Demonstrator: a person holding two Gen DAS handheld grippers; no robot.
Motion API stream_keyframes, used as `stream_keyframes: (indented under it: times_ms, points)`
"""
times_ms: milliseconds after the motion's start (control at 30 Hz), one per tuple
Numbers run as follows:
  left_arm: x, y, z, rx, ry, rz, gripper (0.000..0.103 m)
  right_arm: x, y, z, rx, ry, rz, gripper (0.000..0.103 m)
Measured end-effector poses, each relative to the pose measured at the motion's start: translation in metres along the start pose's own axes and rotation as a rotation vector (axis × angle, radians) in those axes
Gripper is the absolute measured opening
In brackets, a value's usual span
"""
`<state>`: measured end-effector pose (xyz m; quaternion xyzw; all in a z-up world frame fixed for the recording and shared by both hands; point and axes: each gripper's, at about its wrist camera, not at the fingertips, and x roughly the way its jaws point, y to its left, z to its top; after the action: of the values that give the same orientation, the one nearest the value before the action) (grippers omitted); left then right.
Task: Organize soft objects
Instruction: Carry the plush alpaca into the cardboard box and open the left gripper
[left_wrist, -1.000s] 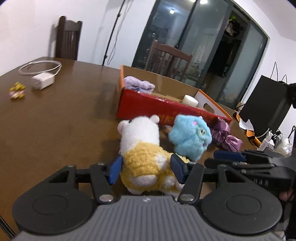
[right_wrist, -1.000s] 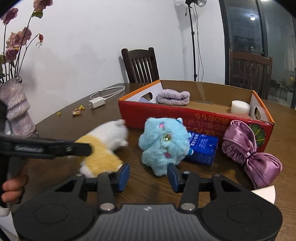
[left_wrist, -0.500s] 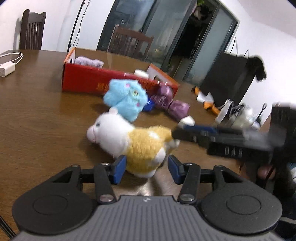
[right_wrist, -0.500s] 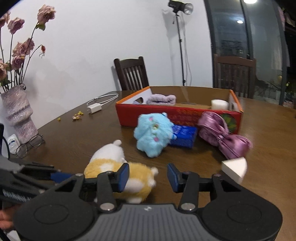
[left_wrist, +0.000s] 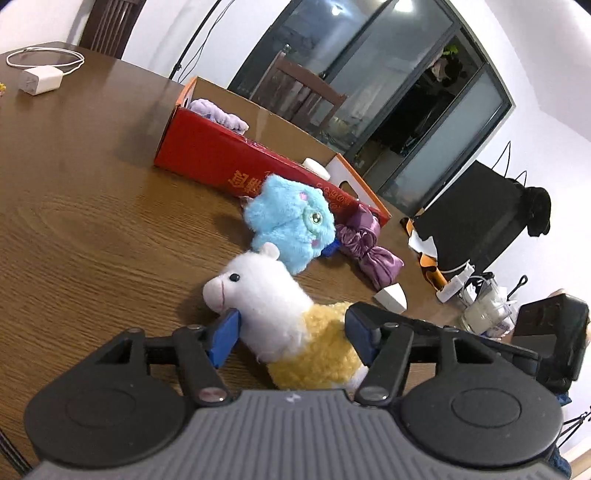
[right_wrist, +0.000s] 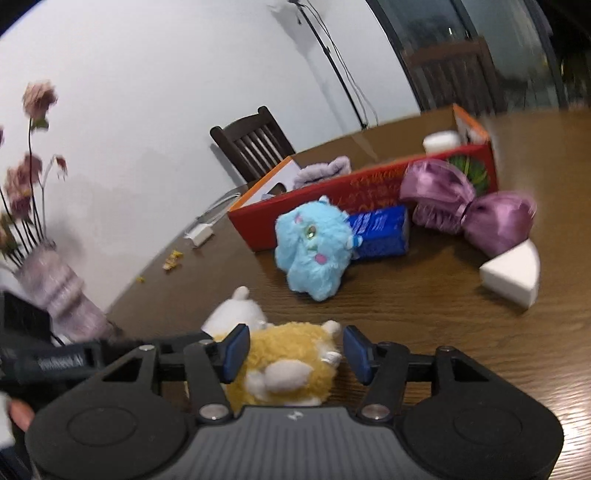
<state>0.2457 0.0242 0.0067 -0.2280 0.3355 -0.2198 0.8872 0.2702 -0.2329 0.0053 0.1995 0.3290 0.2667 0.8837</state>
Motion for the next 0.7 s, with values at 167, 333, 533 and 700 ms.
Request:
stream_keyframes:
  times_ms: [167,333,533,700]
  points:
    - [-0.005,0.002,-0.005,-0.012,-0.008,-0.019,0.058,0.000,-0.008,-0.004,0.060,0.029,0.059,0.051]
    - [-0.001,-0.004,-0.009,0.007,-0.017,-0.021,0.057,-0.002,-0.017,-0.009,0.115,0.047,0.092,0.051]
    - [-0.018,-0.021,-0.001,0.030,-0.116,-0.048,0.053,-0.007,-0.017,-0.003,0.177,0.064,0.118,0.048]
    - [-0.027,-0.043,0.056,0.086,-0.234,-0.161,0.053,-0.036,0.005,0.039,0.096,-0.073,0.152,0.048]
